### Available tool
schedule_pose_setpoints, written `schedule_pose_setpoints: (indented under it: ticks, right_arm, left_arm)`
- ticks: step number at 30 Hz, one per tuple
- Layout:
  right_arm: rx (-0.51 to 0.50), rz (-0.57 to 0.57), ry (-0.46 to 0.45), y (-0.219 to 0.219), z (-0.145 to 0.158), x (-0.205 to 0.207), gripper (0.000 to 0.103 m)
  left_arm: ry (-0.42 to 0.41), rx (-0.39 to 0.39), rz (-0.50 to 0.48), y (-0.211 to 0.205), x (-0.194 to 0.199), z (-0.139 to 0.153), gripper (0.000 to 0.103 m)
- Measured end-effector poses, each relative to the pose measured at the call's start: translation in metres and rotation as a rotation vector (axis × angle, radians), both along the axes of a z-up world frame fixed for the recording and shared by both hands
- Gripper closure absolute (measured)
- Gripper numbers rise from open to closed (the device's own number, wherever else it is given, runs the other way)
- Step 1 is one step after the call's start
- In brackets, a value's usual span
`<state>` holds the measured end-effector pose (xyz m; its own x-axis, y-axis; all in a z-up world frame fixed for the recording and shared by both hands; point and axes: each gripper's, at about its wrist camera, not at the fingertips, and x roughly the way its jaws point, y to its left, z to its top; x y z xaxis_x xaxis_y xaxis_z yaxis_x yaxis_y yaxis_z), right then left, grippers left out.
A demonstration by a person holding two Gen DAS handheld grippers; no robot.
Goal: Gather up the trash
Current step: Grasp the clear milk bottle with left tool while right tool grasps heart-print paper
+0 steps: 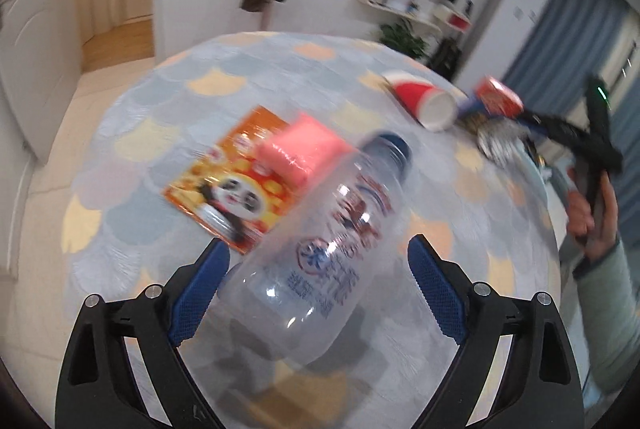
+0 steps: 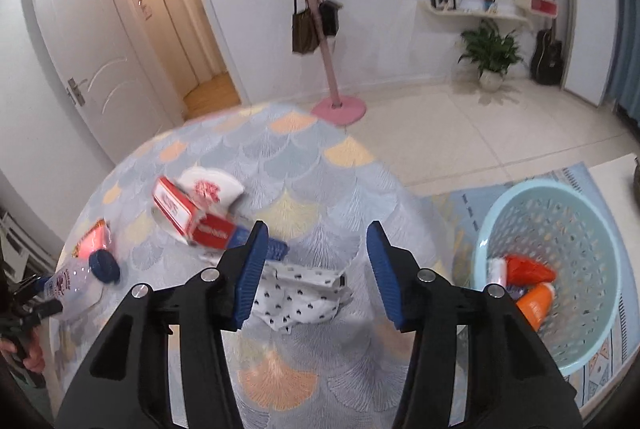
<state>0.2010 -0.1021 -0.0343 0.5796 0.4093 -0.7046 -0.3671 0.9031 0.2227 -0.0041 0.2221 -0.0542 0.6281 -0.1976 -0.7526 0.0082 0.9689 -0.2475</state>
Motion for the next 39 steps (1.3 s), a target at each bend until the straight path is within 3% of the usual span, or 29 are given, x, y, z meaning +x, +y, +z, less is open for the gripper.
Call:
schedule_pose_setpoints:
  ticks: [5,13,17,20,22,26,29,32,34,37,39]
  right_arm:
    - [0.036,0.100,0.066,0.007,-0.015,-0.014,0.055]
    - [0.024,0.225,0.127,0.025,-0.033,-0.060,0.055]
    - [0.019,0.294,0.113,0.034,-0.031,-0.085,0.054]
    - [0.003,0.325,0.079,0.037,-0.024,-0.096,0.035]
    - [-0.052,0.325,0.029,0.045,-0.020,-0.101,0.028]
    - [-0.127,0.341,0.005,0.066,-0.024,-0.100,0.026]
    - [-0.168,0.342,-0.004,0.078,-0.032,-0.098,0.026]
    - [-0.193,0.343,-0.003,0.085,-0.040,-0.100,0.027]
    - [-0.216,0.343,-0.011,0.088,-0.041,-0.102,0.035]
    - [-0.215,0.368,-0.010,0.090,-0.042,-0.107,0.054]
    - [-0.205,0.402,-0.012,0.094,-0.042,-0.113,0.075]
  left_arm:
    - [0.000,0.011,-0.088,-0.031,-0.022,-0.003,0.015]
    - [0.008,0.071,-0.032,-0.054,-0.007,-0.003,0.015]
    - [0.022,0.089,0.018,-0.058,0.003,-0.007,0.016]
    - [0.033,0.087,0.053,-0.058,0.009,-0.008,0.018]
    - [0.040,0.085,0.072,-0.057,0.012,-0.009,0.021]
    - [0.068,0.110,0.119,-0.057,0.018,-0.016,0.031]
    - [0.061,0.148,0.136,-0.059,0.016,-0.014,0.047]
    - [0.046,0.106,0.144,-0.054,0.011,-0.012,0.049]
    - [0.024,0.094,0.149,-0.054,0.006,-0.009,0.049]
    - [-0.016,0.077,0.135,-0.059,0.001,-0.002,0.050]
    - [-0.040,0.063,0.119,-0.064,-0.001,0.004,0.050]
